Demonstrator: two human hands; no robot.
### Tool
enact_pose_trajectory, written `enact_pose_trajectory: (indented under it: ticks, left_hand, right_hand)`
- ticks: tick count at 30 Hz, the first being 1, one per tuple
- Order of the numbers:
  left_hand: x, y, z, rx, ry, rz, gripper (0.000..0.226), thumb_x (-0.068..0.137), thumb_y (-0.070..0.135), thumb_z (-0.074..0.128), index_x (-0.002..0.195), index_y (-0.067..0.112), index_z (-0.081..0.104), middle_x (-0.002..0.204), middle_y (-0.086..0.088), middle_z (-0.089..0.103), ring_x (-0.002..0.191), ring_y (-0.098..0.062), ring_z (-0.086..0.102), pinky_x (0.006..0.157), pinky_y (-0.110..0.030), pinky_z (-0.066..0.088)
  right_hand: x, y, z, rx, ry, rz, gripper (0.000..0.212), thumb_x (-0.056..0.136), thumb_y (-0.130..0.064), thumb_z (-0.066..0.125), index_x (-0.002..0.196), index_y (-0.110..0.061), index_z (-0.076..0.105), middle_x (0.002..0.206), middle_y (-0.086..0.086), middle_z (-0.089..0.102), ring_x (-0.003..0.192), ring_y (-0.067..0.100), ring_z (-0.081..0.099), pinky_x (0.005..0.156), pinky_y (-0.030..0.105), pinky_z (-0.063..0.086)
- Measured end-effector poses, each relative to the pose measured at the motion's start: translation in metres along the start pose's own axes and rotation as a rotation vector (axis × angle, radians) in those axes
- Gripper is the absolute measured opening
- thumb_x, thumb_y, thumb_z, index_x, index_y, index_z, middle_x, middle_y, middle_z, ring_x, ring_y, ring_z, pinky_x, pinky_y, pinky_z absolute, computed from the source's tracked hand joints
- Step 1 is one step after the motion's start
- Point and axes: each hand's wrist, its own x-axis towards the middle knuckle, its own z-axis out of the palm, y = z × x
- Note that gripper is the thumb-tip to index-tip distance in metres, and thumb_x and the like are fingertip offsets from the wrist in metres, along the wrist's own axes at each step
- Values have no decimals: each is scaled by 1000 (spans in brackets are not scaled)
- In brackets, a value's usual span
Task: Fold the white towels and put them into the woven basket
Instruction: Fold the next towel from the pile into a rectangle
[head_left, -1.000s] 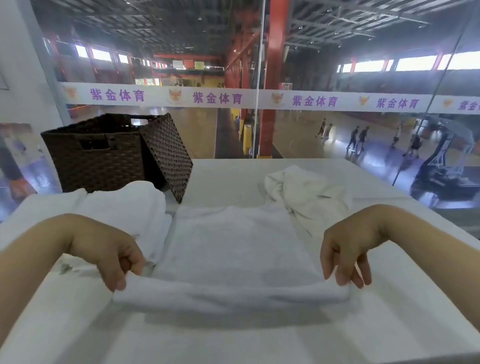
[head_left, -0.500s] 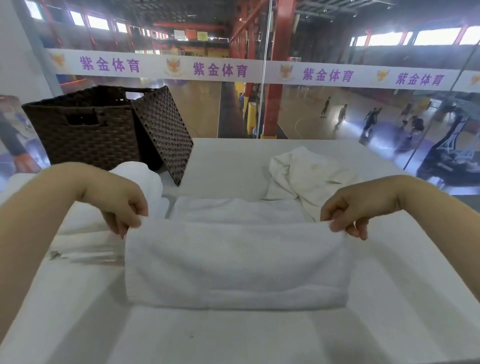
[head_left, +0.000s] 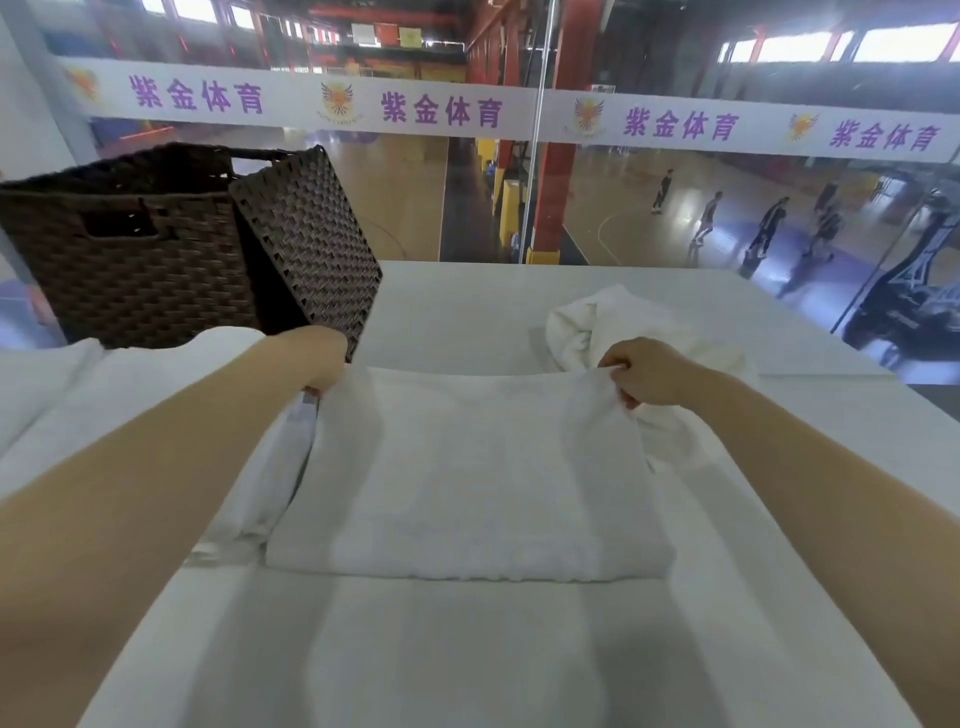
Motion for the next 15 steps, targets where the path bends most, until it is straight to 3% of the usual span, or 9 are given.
enact_pose_trajectory:
  ticks: [3, 5, 7, 9, 12, 15]
  left_hand:
    - [17, 14, 22, 1, 94, -14, 6, 92, 1, 54, 95, 5, 59, 89, -9, 57, 87, -24, 56, 66, -26, 40]
    - [19, 24, 34, 14, 197, -8, 19, 89, 0, 54, 106, 5, 49, 99, -10, 53, 105, -32, 57, 71, -34, 39]
    - [17, 37, 51, 32, 324, 34, 25, 89, 2, 50, 112, 9, 45, 113, -11, 52, 109, -34, 55, 76, -39, 44]
    - [10, 50, 70, -97, 359, 161, 34, 97, 10, 40, 130, 14, 45, 132, -8, 51, 121, -31, 49, 92, -42, 44]
    - [-10, 62, 103, -295, 288, 343, 45, 105, 30, 32, 149, 26, 33, 156, 3, 32, 143, -20, 28, 113, -37, 25]
    - [-25, 62, 133, -268, 186, 348, 57, 102, 53, 24, 155, 37, 11, 164, 9, 3, 150, -15, 2, 121, -38, 3]
  right_hand:
    - [12, 2, 24, -21, 3, 81, 37, 88, -2, 48, 122, -12, 57, 121, 15, 63, 99, 29, 60, 81, 31, 49]
    - [10, 0, 40, -70, 10, 57, 54, 95, -13, 51, 146, -13, 35, 144, 17, 43, 125, 33, 49, 96, 34, 42]
    - [-1, -7, 61, -103, 73, -69, 58, 99, -23, 48, 152, -14, 25, 155, 14, 27, 137, 32, 38, 108, 37, 34]
    - [-17, -15, 84, -136, 110, -174, 55, 102, -36, 41, 152, -21, 24, 160, 7, 21, 143, 27, 30, 115, 38, 25]
    - [-32, -15, 118, -243, -4, -146, 60, 100, -56, 24, 155, -32, 13, 164, -1, 5, 150, 23, 8, 121, 44, 6]
    - [-35, -5, 138, -263, -57, -100, 64, 98, -62, 17, 155, -36, 6, 165, -2, -3, 151, 22, -1, 121, 45, -1]
